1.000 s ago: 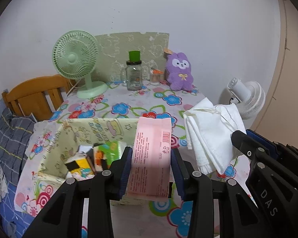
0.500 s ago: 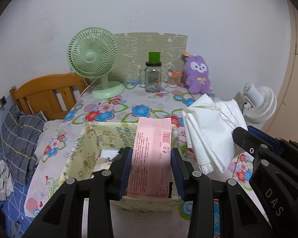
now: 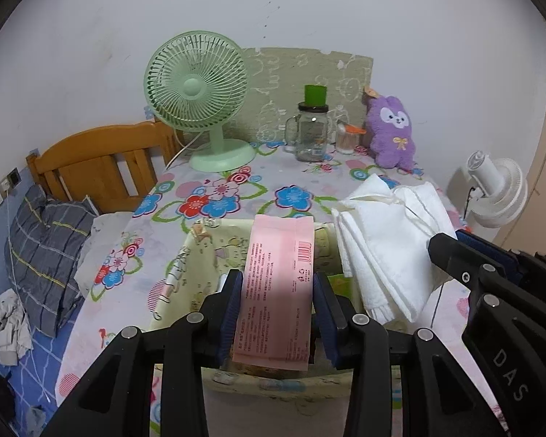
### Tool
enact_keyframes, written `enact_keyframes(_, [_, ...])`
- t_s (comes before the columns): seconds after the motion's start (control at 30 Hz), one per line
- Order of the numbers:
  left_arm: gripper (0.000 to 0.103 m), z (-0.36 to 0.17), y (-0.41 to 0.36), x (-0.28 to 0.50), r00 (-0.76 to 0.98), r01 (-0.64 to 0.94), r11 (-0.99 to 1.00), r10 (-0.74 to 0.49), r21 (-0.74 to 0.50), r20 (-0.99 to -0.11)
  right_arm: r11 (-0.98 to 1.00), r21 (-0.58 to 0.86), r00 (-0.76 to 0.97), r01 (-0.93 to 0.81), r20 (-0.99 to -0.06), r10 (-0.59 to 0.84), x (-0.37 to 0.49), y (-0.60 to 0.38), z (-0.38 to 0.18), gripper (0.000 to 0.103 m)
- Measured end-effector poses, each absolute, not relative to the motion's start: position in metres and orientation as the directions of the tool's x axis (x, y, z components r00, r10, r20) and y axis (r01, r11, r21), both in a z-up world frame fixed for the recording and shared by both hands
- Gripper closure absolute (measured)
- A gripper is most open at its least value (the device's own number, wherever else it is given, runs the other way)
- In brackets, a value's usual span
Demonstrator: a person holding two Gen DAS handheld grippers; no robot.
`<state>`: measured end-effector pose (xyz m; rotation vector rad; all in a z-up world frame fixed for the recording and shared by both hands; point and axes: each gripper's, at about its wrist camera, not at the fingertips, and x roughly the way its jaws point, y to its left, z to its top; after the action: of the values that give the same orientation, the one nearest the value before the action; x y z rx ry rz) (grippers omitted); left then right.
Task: Organize soft objects
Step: 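Carry pink packet with left tool while right tool carries white cloth to box, then lower both items into the yellow box and open both tools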
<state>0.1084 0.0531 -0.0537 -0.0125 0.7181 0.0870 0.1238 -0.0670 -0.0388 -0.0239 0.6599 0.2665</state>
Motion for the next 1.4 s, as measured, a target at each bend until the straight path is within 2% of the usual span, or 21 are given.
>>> enact_keyframes(0.7, [0.062,-0.092,0.097,0.138,0.653,-0.135,0.991,0.093,0.006,-0.751,0.939,0.040,0.670,-0.340,-0.690,0.273,0.155,-0.010,-0.067,0.085])
enact_keyframes(0.77, [0.058,-0.093,0.098,0.137,0.648,-0.139,0.990,0.096,0.007,-0.756,0.938,0.041,0.665,-0.344,-0.694,0.274,0.156,-0.008,-0.069,0.085])
enact_keyframes(0.8, [0.047,-0.094,0.100,0.137,0.636,-0.151,0.989,0.104,0.008,-0.765,0.938,0.040,0.663,-0.346,-0.697,0.274,0.157,-0.006,-0.070,0.085])
enact_keyframes(1.07, [0.037,-0.093,0.099,0.136,0.636,-0.118,0.993,0.068,-0.010,-0.769,0.937,0.052,0.647,-0.346,-0.709,0.279,0.166,-0.001,-0.076,0.084])
enact_keyframes(1.13, [0.034,-0.093,0.099,0.136,0.635,-0.113,0.993,0.058,-0.018,-0.770,0.937,0.053,0.645,-0.346,-0.712,0.278,0.167,0.000,-0.076,0.080])
enact_keyframes(1.23, [0.028,-0.092,0.097,0.135,0.634,-0.104,0.994,0.052,-0.019,-0.772,0.933,0.061,0.635,-0.355,-0.717,0.288,0.168,0.000,-0.077,0.063])
enact_keyframes(1.3, [0.027,-0.093,0.096,0.134,0.633,-0.103,0.995,0.053,-0.016,-0.773,0.930,0.063,0.640,-0.363,-0.709,0.298,0.165,0.000,-0.076,0.043])
enact_keyframes(1.4, [0.026,-0.091,0.097,0.132,0.633,-0.112,0.993,0.052,-0.024,-0.773,0.927,0.051,0.662,-0.371,-0.685,0.303,0.161,-0.001,-0.072,0.029])
